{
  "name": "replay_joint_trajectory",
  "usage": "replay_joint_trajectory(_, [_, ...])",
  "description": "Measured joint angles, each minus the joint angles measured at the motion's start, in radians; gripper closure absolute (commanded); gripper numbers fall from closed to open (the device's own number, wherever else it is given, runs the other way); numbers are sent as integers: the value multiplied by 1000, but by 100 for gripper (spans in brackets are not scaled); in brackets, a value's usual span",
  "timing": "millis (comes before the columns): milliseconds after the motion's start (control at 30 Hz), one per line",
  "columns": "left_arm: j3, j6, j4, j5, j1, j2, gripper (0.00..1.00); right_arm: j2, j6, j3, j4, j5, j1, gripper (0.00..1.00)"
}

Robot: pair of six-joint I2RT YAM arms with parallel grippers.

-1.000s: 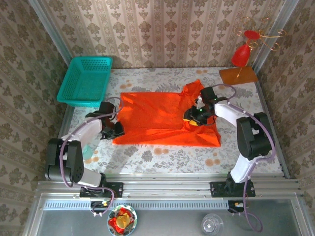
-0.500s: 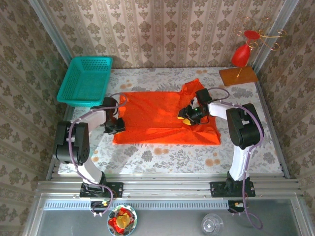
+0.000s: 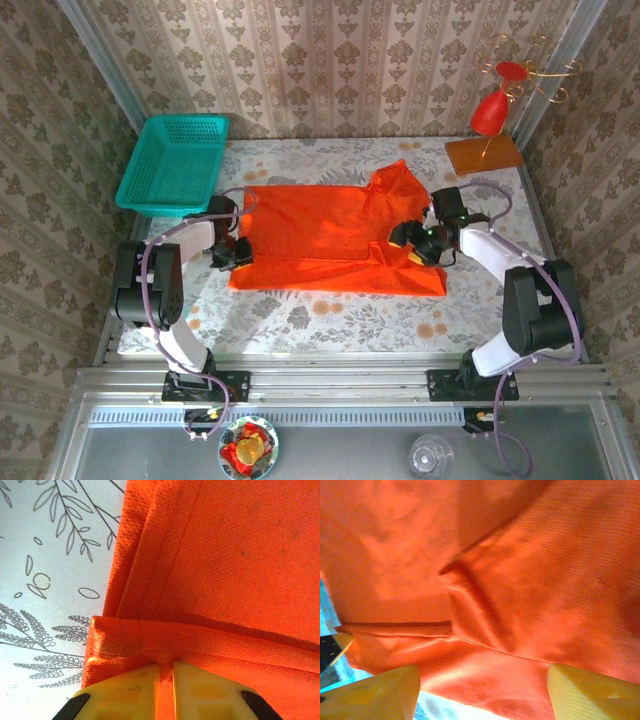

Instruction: Fold the inside-out t-shirt

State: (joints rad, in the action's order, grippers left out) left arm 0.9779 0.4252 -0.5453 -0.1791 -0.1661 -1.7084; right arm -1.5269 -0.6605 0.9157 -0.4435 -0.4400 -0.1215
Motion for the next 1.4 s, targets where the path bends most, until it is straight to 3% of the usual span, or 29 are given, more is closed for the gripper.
replay_joint_trajectory(200, [-2, 0, 3, -1, 11, 0, 83, -2, 26, -111, -10, 43, 59, 21])
replay_joint_trajectory(567, [-37, -7, 24, -34, 47, 29, 82, -57, 28, -86, 8, 43, 170, 21])
replay_joint_trajectory(800, [-49, -7, 14, -78, 64, 123, 77, 56, 37, -86, -37, 36, 180, 21])
replay_joint_trajectory(1000, [-98, 5, 11, -112, 48, 287, 77, 69, 47, -86, -27, -88, 173, 19])
replay_joint_trajectory(1133, [-164, 20, 26, -137, 36, 258, 78, 0, 35, -86, 14, -148, 155, 18])
replay_joint_trajectory(1400, [-292, 103, 150, -211, 84, 214, 79, -66, -24, -137, 88, -143, 154, 18])
